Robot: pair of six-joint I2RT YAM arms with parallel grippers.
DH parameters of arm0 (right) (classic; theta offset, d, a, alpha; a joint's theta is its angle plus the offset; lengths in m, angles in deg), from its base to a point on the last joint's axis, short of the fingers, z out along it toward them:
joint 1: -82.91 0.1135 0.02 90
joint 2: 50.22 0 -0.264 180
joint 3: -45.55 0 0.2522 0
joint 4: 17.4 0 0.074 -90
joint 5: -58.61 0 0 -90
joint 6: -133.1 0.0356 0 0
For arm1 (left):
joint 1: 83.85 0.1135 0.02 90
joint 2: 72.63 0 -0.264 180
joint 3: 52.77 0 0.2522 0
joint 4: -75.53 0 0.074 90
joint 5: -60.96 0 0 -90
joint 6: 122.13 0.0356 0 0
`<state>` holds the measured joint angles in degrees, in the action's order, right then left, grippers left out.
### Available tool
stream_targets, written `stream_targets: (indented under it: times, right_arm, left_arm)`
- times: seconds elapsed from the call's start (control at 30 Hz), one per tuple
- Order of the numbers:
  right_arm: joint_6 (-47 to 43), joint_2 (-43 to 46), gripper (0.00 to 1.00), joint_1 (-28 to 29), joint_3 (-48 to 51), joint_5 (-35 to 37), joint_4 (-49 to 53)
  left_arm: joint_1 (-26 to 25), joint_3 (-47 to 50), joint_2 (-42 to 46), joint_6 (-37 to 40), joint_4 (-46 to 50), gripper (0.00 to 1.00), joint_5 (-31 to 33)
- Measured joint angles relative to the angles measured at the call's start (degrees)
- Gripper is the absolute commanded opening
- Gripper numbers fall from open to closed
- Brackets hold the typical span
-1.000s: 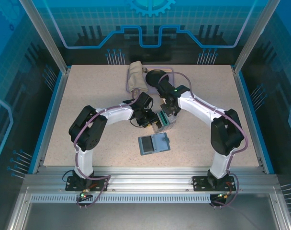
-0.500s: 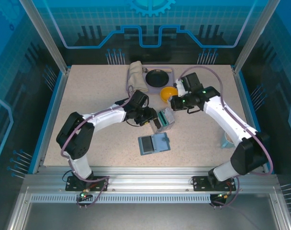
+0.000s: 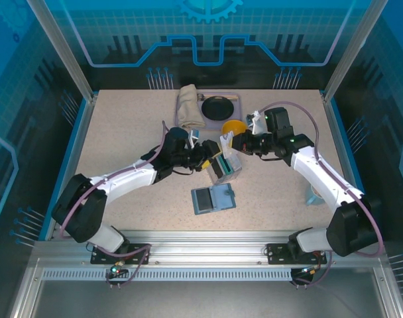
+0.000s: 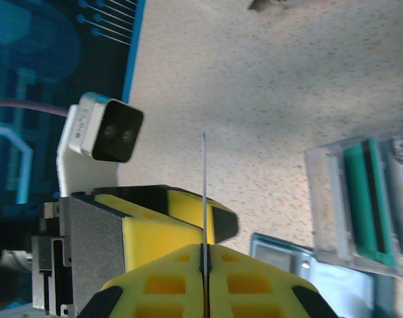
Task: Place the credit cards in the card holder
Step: Pick up the credit card from the storage box.
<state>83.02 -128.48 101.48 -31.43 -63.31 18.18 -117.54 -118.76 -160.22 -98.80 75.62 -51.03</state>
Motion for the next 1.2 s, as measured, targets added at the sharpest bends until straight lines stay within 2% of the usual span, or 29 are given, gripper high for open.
stream_targets:
  times: [0.23, 0.77, 1.2]
  right_arm:
    - [2.38, 0.20, 0.08, -1.14, 0.04, -1.79, -3.50]
    - [4.52, 0.31, 0.07, -2.51, 2.51, -3.30, -3.58]
    - [7.91, 0.00, 0.09, -2.49, 2.54, -8.96, -7.30]
  left_arm:
    - [0.94, 0.98, -1.42, -5.03, -9.09, 0.57, -2.51]
    - [1.33, 3.32, 0.02, -6.69, -12.87, 0.60, -2.97]
    - [1.33, 3.19, 0.02, -6.84, -18.21, 0.38, -6.58]
